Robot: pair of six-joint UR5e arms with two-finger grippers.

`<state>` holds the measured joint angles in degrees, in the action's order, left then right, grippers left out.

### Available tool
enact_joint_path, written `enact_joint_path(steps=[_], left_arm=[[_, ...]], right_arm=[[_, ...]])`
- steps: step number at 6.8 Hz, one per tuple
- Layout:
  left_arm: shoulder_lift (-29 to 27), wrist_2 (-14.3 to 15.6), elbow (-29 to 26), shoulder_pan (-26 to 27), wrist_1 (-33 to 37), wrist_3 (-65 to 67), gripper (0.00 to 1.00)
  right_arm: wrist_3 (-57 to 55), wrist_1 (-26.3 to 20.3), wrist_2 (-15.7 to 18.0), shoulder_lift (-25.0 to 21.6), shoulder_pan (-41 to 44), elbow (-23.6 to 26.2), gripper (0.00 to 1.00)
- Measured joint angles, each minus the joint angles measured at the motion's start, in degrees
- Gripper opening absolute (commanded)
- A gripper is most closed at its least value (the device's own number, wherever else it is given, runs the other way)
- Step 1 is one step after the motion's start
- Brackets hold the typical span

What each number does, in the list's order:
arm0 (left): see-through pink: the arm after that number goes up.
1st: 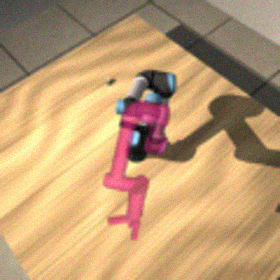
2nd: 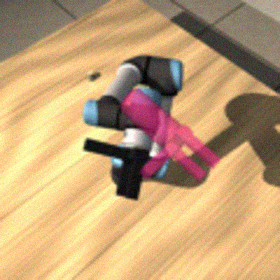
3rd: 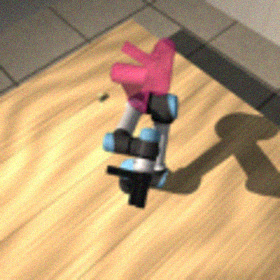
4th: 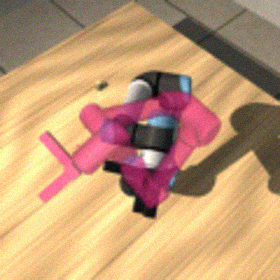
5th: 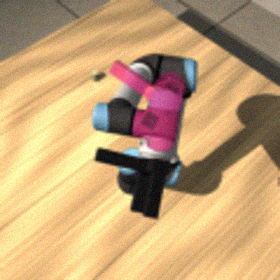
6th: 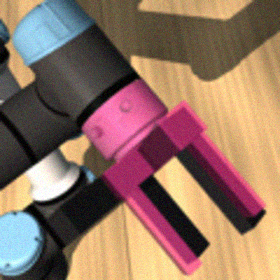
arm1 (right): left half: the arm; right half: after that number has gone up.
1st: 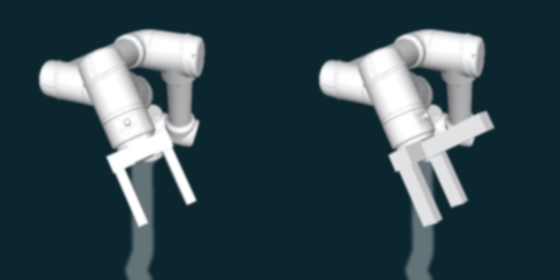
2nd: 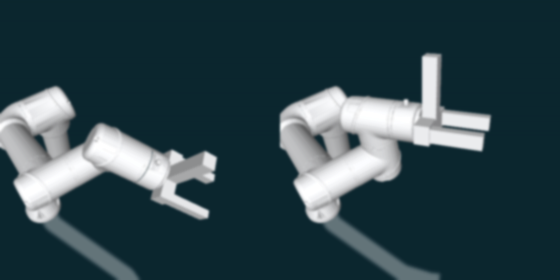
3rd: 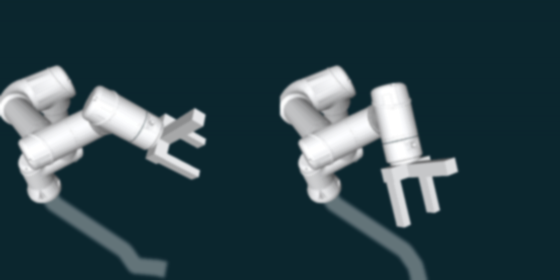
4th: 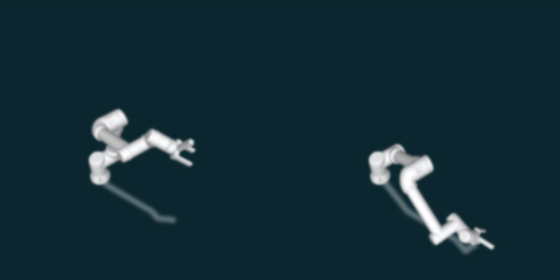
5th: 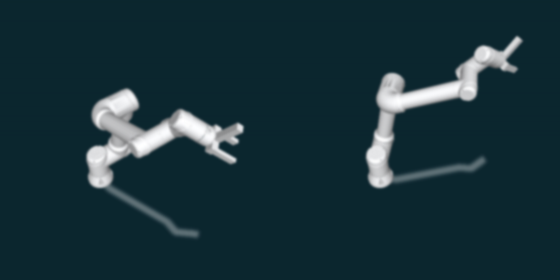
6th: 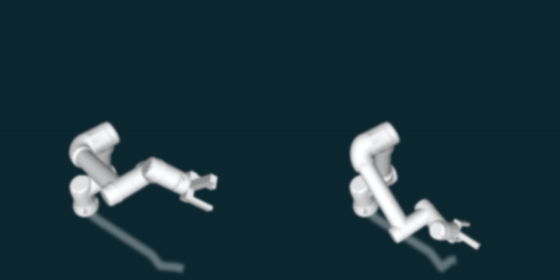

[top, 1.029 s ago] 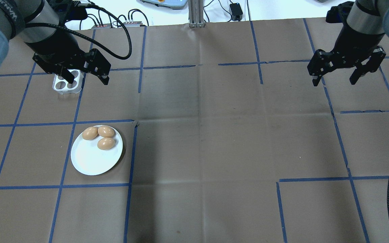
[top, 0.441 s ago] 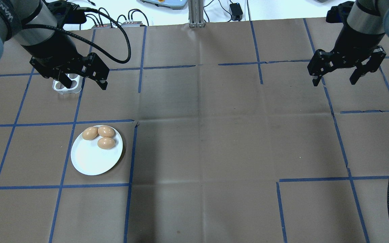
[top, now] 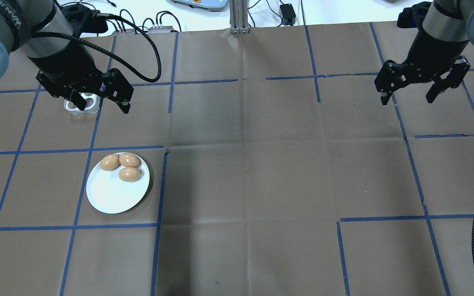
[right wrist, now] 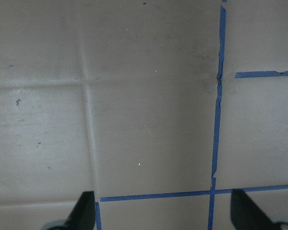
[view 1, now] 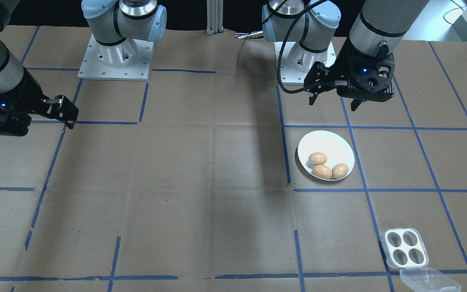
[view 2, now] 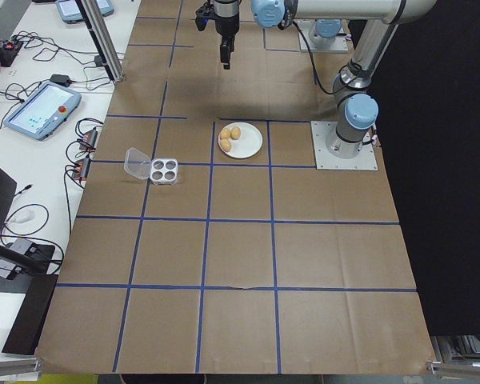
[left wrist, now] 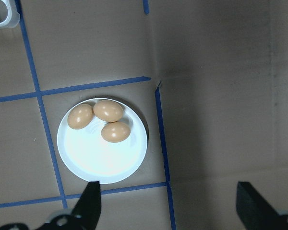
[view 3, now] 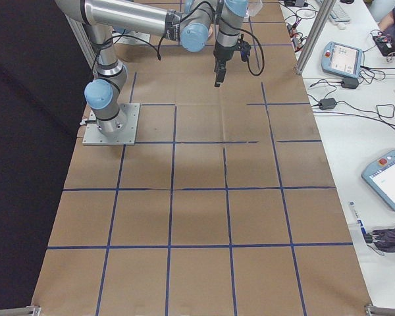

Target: Place egg on plate

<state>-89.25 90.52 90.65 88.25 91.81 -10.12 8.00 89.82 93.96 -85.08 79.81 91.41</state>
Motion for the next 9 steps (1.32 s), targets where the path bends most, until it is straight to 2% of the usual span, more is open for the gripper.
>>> enact_joint_path(steps=[2, 9], left_arm=[[-0.14, 1.06, -0.08, 1.39, -0.34, 1.13, 1.00], [-0.66, 0.97, -0.16, 1.56, -0.84, 1.06, 1.00]], right_arm=[[0.00, 0.00, 0.00, 0.00, 0.00, 0.00, 1.00], [0.00, 0.00, 0.00, 0.00, 0.00, 0.00, 1.00]])
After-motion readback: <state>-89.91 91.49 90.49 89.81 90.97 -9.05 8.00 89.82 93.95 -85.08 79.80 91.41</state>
